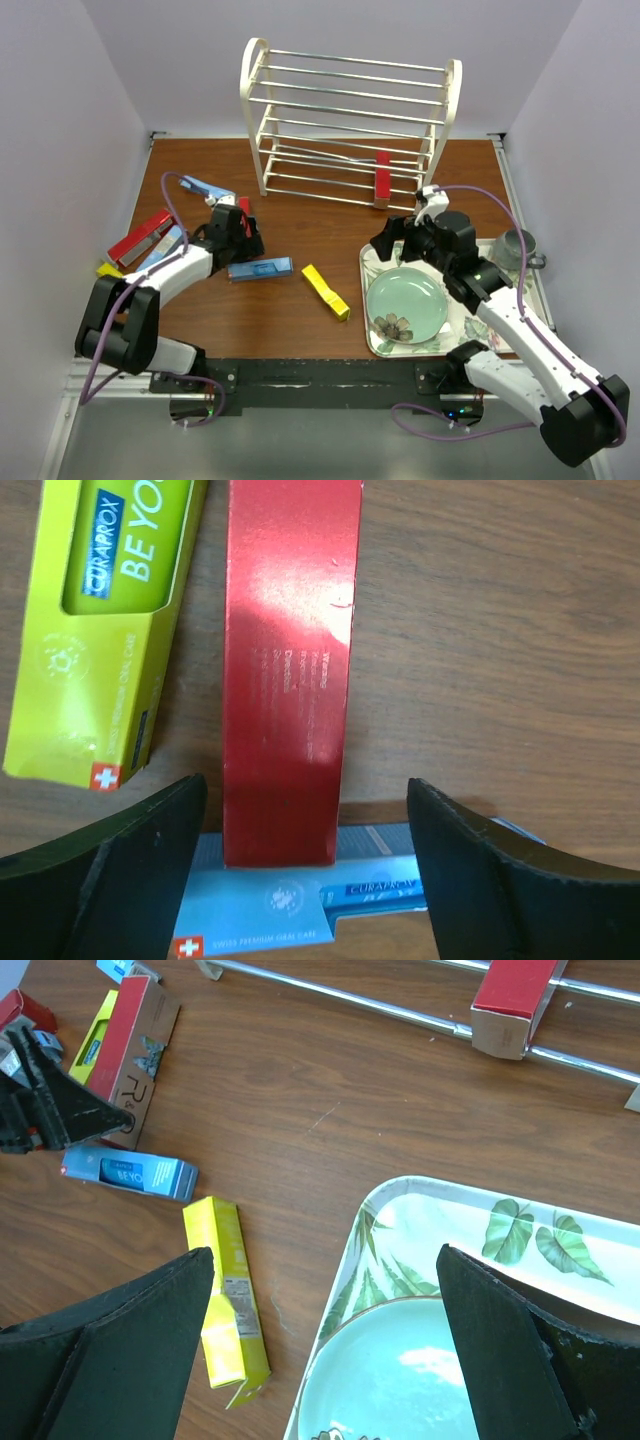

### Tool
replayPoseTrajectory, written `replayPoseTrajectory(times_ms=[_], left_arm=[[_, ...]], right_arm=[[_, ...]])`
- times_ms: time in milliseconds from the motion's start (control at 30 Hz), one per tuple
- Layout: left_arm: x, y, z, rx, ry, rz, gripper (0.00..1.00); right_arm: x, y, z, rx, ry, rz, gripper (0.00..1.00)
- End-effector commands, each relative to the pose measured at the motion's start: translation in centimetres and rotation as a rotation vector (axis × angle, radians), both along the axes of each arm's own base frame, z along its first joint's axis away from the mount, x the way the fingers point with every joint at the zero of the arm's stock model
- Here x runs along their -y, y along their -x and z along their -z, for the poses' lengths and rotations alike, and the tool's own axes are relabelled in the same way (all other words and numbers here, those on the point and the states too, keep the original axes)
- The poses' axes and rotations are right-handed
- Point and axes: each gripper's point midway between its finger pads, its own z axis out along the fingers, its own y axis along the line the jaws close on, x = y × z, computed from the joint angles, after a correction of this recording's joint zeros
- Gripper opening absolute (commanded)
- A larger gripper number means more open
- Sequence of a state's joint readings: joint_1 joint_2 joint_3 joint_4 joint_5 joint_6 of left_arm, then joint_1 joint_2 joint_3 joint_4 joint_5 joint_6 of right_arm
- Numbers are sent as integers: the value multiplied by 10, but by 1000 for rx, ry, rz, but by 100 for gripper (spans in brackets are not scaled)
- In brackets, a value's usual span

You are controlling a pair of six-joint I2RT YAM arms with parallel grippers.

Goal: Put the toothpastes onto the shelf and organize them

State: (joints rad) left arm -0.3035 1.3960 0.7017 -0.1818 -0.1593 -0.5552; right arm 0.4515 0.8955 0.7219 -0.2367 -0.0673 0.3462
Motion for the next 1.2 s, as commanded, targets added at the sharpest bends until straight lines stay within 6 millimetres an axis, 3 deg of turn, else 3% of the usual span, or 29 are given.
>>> replayPoseTrajectory(times_ms=[0,367,500,667,733,900,1167], left_arm=[[7,-26,-10,54,-20,33,83],[2,-47,1,13,-141,102,62],[4,-44,3,-4,-148,144,49],[11,-32,-15,23,-141,253,35],[21,-24,-28,54,-98,318,29],[56,-2,-63,146,28,539,26],[118,45,-97,224,112,929,23]], right_arm=[[-2,2,-6,4,-11,-11,98],[-4,-5,-6,-7,-62,30,97],[-2,-5,-4,-13,-57,44,97],[2,-6,-4,-2,-22,45,97],[1,-6,-8,10,-11,28,97],[-2,-9,-21,52,24,-23,97],[-27,4,-50,214,131,-335,98]])
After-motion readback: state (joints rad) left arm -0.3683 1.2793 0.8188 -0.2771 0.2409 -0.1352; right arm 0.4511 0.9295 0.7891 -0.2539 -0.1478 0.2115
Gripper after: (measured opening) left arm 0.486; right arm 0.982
